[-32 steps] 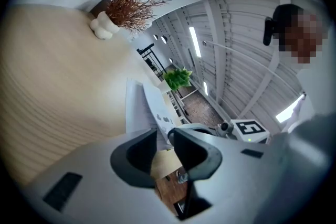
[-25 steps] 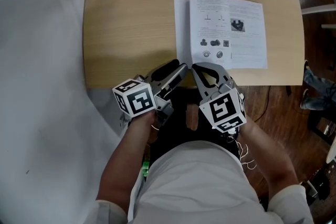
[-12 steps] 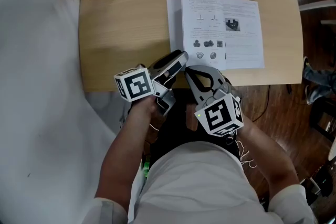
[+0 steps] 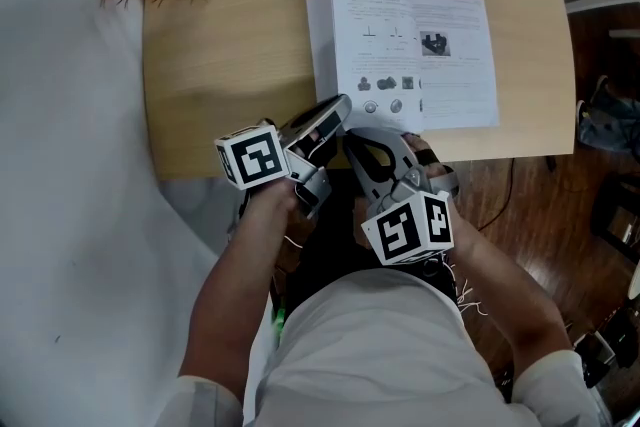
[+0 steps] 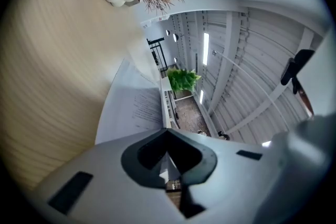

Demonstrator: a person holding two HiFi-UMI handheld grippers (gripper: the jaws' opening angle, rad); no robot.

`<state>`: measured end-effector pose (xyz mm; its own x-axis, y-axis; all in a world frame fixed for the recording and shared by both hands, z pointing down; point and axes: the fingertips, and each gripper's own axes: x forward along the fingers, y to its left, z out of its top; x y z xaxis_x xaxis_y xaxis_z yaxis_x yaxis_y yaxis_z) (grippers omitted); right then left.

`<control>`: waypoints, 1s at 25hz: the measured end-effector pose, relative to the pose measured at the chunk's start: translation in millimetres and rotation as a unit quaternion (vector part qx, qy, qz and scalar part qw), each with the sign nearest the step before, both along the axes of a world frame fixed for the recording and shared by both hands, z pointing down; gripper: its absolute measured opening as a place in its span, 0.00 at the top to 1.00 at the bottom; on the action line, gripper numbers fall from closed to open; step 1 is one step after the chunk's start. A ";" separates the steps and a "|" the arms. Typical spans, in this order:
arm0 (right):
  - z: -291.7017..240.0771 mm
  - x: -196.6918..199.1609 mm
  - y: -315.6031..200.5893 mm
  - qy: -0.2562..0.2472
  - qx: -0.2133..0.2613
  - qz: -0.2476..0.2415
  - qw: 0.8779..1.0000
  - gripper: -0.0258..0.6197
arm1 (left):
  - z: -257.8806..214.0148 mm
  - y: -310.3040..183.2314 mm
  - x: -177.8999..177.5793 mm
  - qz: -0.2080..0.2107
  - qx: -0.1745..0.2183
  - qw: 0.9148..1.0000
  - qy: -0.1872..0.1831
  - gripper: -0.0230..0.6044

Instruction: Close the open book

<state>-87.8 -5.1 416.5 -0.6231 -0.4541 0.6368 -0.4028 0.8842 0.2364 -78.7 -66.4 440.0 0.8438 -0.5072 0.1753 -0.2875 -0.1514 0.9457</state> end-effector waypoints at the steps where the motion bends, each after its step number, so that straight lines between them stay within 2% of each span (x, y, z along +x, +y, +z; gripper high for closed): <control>1: 0.8 1.3 0.5 0.006 0.006 -0.002 1.000 0.93 | -0.7 -0.7 0.1 0.001 0.001 1.000 -0.003 0.97; 3: 2.3 5.8 0.5 0.016 0.012 0.002 1.000 0.88 | -2.2 -2.1 -0.1 0.000 0.002 1.000 -0.006 0.97; 7: 7.2 10.9 1.8 0.033 0.018 0.002 0.999 0.88 | -4.4 -2.6 1.0 0.003 0.007 1.000 -0.002 0.97; 16: 12.5 -0.6 4.2 0.080 0.072 -0.034 0.994 0.88 | -2.8 -0.7 1.2 -0.002 -0.004 1.000 0.005 0.97; 22: 7.4 -1.8 2.1 0.063 0.068 -0.025 0.995 0.89 | -2.8 -0.3 0.7 -0.003 -0.006 1.000 0.002 0.97; 25: 5.5 -1.8 3.0 0.051 0.061 -0.021 0.997 0.94 | -2.2 -0.1 0.0 -0.004 -0.005 1.000 0.000 0.97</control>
<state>-89.6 -2.1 422.0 -0.5780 -0.5066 0.6397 -0.3337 0.8621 0.3813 -78.7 -66.5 437.8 0.8401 -0.5115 0.1806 -0.2884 -0.1391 0.9473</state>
